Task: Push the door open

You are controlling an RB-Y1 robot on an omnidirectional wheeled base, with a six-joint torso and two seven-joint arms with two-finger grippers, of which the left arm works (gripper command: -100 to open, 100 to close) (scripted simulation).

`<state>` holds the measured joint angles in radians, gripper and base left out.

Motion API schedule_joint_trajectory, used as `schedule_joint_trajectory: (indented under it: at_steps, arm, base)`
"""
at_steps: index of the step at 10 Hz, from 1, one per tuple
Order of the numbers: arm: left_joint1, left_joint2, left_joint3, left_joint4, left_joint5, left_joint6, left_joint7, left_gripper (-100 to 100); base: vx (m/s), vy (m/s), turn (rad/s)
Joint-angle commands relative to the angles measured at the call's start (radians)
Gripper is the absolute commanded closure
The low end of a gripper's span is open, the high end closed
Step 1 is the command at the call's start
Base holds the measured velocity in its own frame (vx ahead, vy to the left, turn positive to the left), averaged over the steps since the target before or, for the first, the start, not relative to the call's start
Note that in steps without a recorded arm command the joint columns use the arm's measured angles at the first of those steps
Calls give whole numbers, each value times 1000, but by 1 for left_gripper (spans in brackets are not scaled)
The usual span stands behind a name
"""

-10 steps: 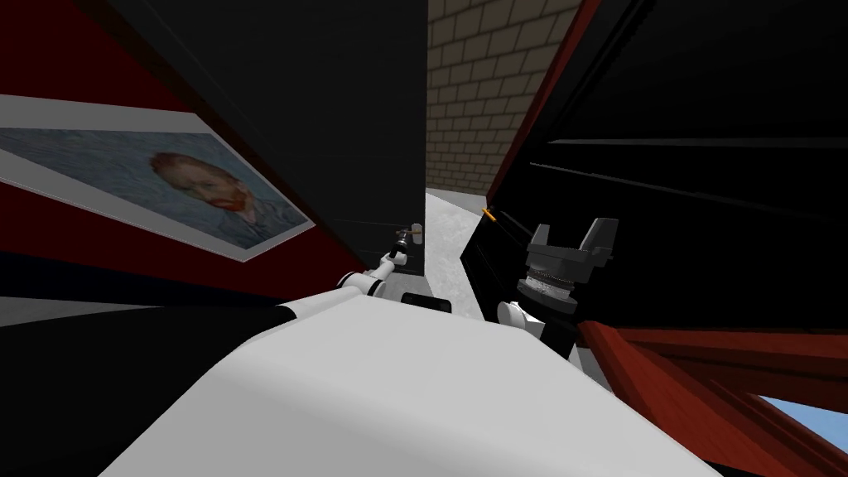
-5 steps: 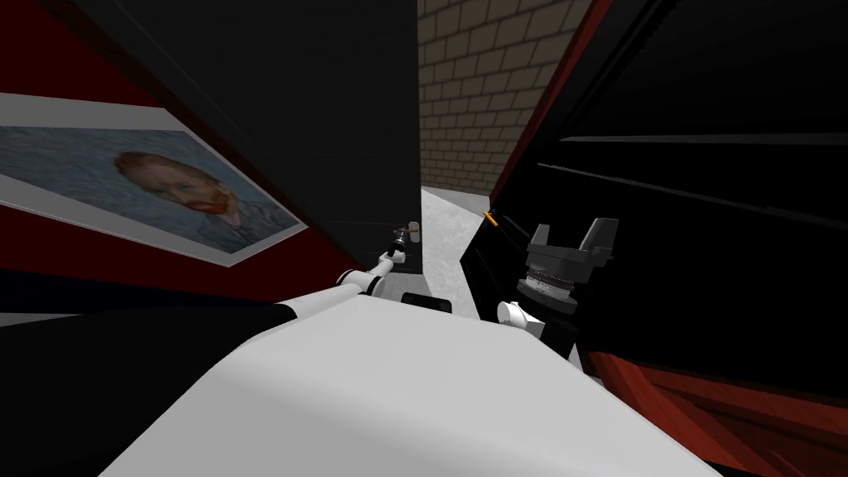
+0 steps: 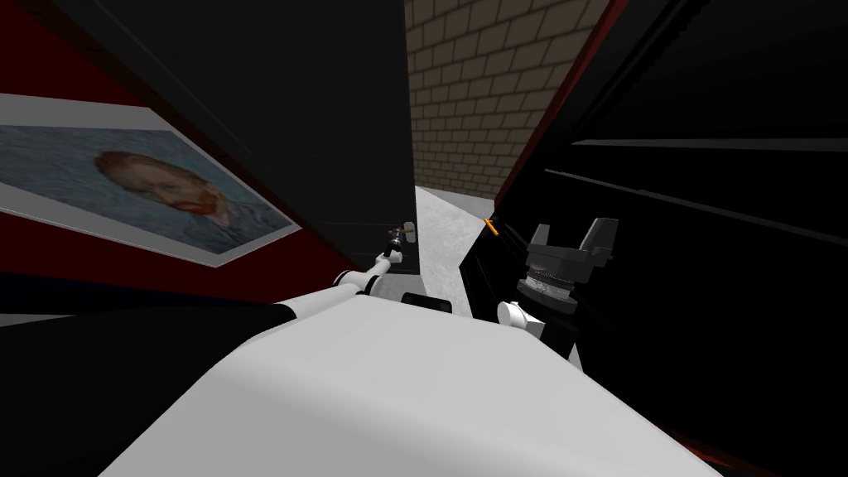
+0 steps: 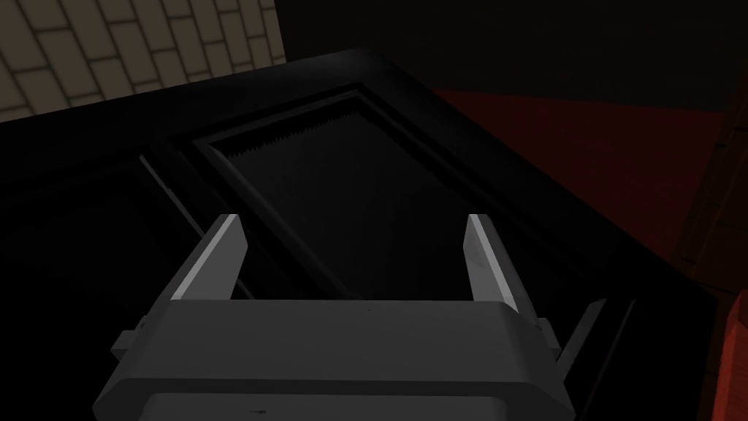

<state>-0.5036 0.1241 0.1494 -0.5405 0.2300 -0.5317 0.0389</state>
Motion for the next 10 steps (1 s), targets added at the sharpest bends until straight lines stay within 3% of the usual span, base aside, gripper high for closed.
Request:
schedule_joint_trajectory:
  at_steps: [1, 4, 5, 6, 10]
  arm:
    - [7, 3, 17, -27, 7, 9, -8, 100]
    - [9, 7, 42, -25, 17, 9, -17, 100]
    - [21, 9, 41, -43, 16, 20, -19, 100]
    - [16, 10, 64, -40, 23, 10, -43, 100]
    - [8, 4, 95, -35, 33, -2, -80, 100]
  base:
    - [205, -108, 62]
    - [153, -119, 71]
    - [61, -35, 49]
    - [130, 7, 74]
    - [165, 2, 48]
